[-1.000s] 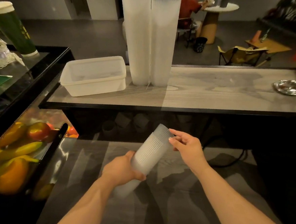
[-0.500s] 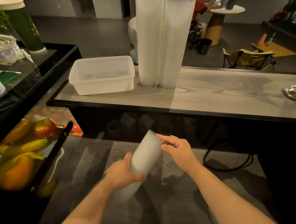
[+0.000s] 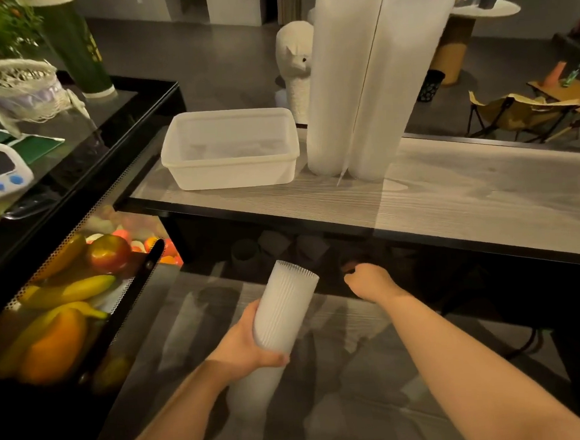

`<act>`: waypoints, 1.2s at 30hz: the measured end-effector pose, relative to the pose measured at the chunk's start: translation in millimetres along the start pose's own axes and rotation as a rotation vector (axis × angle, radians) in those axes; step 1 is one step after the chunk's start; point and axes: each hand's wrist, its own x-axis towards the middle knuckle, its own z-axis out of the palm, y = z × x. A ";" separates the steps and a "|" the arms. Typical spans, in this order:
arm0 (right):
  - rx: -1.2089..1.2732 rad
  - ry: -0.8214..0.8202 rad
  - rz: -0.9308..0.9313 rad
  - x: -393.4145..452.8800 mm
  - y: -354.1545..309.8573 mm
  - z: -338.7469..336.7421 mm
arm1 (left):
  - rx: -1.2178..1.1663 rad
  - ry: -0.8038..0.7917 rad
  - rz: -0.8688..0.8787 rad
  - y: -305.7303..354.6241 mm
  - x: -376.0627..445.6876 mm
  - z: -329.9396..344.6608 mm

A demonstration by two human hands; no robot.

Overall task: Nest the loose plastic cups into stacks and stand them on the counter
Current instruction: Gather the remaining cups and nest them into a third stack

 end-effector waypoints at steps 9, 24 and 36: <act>-0.110 -0.205 0.103 76.7 23.0 38.2 | -0.138 0.005 0.025 -5.5 8.0 -9.2; 0.879 0.269 0.148 -4.4 16.9 23.1 | -0.036 -0.034 0.055 -8.5 24.6 -6.2; 1.100 0.122 -0.217 -85.1 -4.6 1.1 | 0.099 -0.102 0.110 -0.5 13.4 -5.4</act>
